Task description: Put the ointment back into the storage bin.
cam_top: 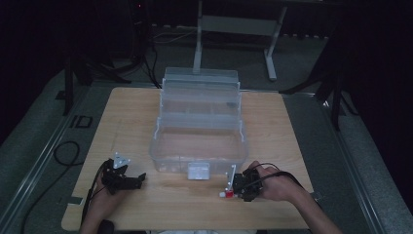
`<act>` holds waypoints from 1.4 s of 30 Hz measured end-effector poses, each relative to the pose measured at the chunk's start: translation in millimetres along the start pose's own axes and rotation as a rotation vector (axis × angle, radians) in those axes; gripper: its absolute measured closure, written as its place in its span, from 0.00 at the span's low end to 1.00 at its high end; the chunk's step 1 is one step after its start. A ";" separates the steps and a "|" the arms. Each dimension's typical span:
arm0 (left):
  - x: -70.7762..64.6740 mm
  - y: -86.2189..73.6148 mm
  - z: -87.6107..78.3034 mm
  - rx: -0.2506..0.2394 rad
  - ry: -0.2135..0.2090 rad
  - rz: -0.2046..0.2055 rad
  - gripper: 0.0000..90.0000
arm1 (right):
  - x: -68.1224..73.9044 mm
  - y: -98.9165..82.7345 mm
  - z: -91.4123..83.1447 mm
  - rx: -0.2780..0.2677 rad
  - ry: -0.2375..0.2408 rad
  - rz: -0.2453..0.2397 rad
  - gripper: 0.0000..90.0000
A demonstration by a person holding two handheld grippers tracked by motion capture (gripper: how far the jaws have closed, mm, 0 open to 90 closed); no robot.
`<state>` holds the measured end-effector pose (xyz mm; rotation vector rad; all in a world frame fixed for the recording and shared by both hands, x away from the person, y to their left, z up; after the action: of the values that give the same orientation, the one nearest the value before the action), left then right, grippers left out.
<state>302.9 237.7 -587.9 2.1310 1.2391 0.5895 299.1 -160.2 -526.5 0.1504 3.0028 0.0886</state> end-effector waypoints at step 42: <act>0.0 0.0 0.0 0.000 0.000 0.000 0.03 | -0.2 17.6 22.2 0.108 0.065 -0.043 0.77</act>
<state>302.9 237.7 -588.0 2.1309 1.2392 0.5897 304.0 -141.5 -547.3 0.0950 3.0752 -0.0748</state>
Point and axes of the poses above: each handheld gripper's, and its own axes: z roughly forward along the jaws, y roughly out of its top, x roughly to its left, the point moved 3 cm from there along z, roughly forward along the jaws, and after that the axes turned 7 degrees about z, right-handed, at the moved point
